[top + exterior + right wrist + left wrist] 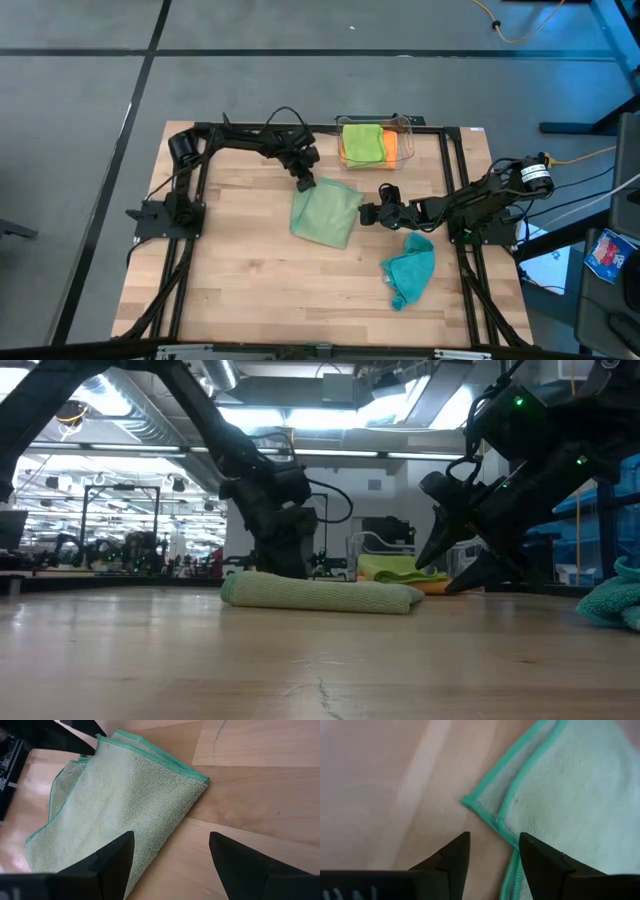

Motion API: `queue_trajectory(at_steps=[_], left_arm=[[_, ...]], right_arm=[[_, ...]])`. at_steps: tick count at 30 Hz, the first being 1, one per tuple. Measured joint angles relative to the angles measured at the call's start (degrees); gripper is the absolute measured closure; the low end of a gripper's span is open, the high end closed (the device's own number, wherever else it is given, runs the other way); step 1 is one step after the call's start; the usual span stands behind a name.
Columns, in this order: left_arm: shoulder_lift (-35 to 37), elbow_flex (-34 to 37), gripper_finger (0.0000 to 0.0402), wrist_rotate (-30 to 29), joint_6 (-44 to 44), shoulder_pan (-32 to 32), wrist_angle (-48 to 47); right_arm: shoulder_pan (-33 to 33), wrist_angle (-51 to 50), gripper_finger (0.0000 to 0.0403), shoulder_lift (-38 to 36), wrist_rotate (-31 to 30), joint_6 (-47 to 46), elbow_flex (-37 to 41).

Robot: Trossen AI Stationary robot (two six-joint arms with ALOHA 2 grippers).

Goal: Fold microfiber towels
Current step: Fold the green microfiber towel

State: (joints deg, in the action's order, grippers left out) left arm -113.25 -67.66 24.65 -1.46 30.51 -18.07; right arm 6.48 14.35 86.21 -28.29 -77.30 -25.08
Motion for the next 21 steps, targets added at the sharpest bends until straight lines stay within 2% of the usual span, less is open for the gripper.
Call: queue_trajectory(at_steps=[11,18,21], left_arm=[[-0.8,0.0,0.0237,2.9,2.4,-2.2,3.7],[-1.4,0.0,0.0239,2.7,2.4,-2.9,4.2],[-1.4,0.0,0.0240,3.3,2.5,-2.9,4.6]], right_arm=[[0.0,0.0,0.0143,0.0,0.0,0.0,0.0],[0.0,0.0,0.0143,0.0,0.0,0.0,0.0],[0.0,0.0,0.0143,0.0,2.0,-1.1,0.0]])
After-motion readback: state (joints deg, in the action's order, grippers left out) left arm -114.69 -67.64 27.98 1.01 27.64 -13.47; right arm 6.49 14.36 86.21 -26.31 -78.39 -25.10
